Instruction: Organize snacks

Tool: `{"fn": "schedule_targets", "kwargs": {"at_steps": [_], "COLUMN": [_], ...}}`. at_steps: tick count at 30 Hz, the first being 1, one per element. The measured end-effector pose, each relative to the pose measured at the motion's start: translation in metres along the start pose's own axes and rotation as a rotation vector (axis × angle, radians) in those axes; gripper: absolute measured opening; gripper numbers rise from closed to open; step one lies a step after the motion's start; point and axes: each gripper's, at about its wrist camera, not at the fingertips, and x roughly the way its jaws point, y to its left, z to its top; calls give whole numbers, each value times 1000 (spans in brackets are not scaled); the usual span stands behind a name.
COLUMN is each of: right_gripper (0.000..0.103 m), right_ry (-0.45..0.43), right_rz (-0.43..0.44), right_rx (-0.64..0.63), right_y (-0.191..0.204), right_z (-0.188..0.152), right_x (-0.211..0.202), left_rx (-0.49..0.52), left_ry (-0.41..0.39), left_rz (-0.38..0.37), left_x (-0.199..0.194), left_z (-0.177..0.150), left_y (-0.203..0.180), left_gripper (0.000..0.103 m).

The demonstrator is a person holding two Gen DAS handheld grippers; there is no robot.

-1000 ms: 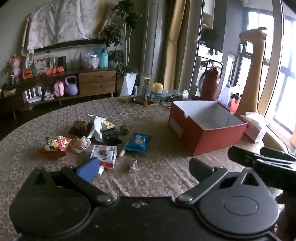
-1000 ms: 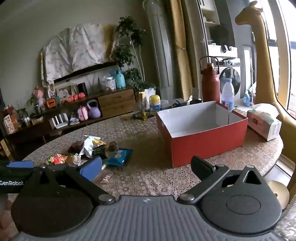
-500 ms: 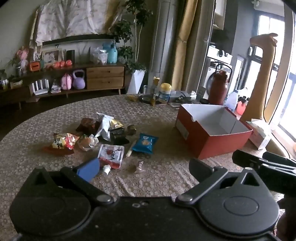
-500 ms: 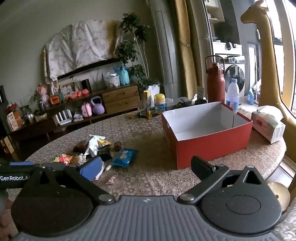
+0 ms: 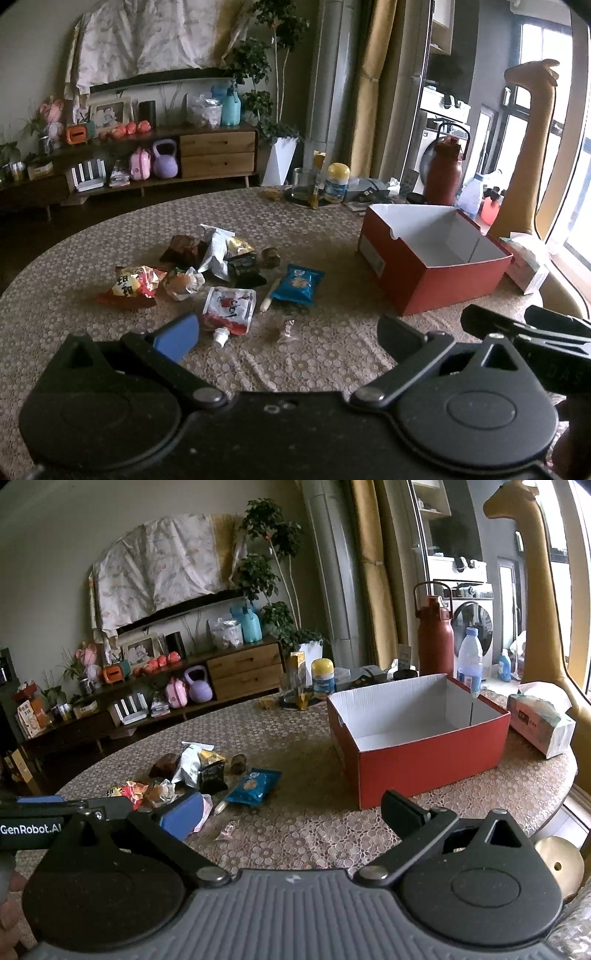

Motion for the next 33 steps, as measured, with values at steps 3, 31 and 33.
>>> {"fn": "schedule_targets", "kwargs": {"at_steps": [3,31,33], "right_gripper": [103,103,103], "right_ry": [1,3,4], "right_rz": [1,2,1], "right_rx": [-1,3,2], "right_y": [0,-1,0], "right_z": [0,2,2], "right_x": [0,-2,-2], "left_rx": [2,4,4], "left_ry": [-2,-2,-3], "left_rz": [1,5,5], "left_x": [0,-3,-3], "left_z": [0,1,1], "left_y": [-1,0,0], "left_gripper": [103,103,103]}}
